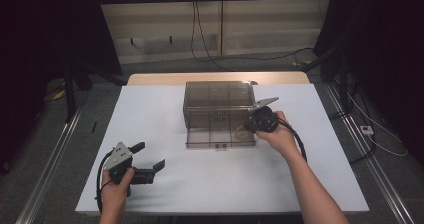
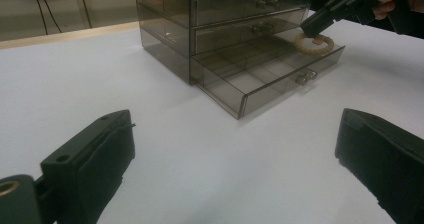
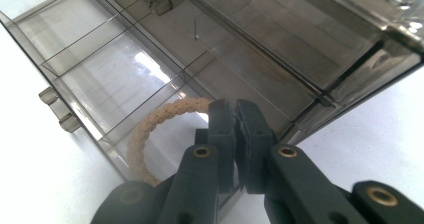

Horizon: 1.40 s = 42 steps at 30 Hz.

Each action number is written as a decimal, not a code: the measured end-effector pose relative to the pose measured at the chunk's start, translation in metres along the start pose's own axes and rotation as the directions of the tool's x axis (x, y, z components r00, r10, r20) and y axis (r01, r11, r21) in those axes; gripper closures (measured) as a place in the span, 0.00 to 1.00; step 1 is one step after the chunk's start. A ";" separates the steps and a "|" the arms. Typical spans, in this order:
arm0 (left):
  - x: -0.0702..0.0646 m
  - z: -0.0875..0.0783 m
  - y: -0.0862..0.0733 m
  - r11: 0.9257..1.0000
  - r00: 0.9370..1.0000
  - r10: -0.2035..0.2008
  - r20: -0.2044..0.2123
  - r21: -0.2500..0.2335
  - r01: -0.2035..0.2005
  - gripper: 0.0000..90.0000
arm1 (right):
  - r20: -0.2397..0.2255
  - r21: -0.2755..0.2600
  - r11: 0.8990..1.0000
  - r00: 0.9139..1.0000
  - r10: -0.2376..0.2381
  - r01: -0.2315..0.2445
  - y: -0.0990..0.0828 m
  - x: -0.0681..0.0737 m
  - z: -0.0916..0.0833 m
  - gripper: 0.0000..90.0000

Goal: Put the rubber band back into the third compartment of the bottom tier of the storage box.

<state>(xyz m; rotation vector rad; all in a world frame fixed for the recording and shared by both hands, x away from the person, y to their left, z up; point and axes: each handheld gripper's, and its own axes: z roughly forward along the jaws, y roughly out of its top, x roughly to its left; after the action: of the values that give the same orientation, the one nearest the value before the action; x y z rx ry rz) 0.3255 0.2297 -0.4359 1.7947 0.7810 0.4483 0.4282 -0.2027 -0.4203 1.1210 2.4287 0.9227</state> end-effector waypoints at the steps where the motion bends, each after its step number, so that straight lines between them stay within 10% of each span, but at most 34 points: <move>1: 0.000 0.000 0.000 1.000 1.000 0.002 -0.001 0.001 -0.002 0.03 | -0.002 -0.002 1.000 1.000 0.000 0.000 0.000 0.000 0.000 0.96; 42: 0.000 0.000 0.000 1.000 1.000 0.001 0.000 0.001 -0.001 0.03 | -0.004 0.006 1.000 1.000 -0.006 0.006 -0.001 0.002 0.002 0.94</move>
<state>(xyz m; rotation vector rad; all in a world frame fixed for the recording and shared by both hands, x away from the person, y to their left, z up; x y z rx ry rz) 0.3257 0.2294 -0.4361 1.7961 0.7808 0.4482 0.4278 -0.2007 -0.4228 1.1150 2.4387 0.9171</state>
